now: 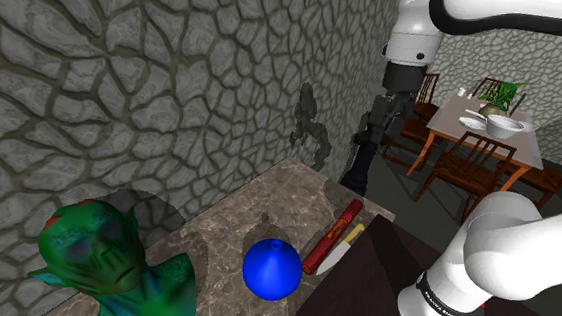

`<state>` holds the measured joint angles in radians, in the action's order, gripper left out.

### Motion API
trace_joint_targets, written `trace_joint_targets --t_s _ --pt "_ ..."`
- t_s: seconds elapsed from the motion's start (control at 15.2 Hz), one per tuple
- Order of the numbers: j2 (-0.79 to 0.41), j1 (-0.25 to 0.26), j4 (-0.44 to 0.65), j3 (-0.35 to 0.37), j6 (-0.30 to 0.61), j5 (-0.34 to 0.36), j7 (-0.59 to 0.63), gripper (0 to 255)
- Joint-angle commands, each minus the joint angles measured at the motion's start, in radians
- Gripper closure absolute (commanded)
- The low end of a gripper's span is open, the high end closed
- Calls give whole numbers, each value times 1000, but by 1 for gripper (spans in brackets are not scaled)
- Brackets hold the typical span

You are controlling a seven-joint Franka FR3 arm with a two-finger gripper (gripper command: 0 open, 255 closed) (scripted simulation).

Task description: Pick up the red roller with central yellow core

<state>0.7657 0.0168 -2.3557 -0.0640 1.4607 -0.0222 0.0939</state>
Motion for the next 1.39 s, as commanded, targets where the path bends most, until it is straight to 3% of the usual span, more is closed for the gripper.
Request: trace_joint_targets --t_s 0.0,0.66,1.32 --pt "0 0 0 0 0 0 0 0" --pt "-106 -102 -260 65 365 -21 282 0" --pt "-382 -205 -399 114 775 -22 563 0"
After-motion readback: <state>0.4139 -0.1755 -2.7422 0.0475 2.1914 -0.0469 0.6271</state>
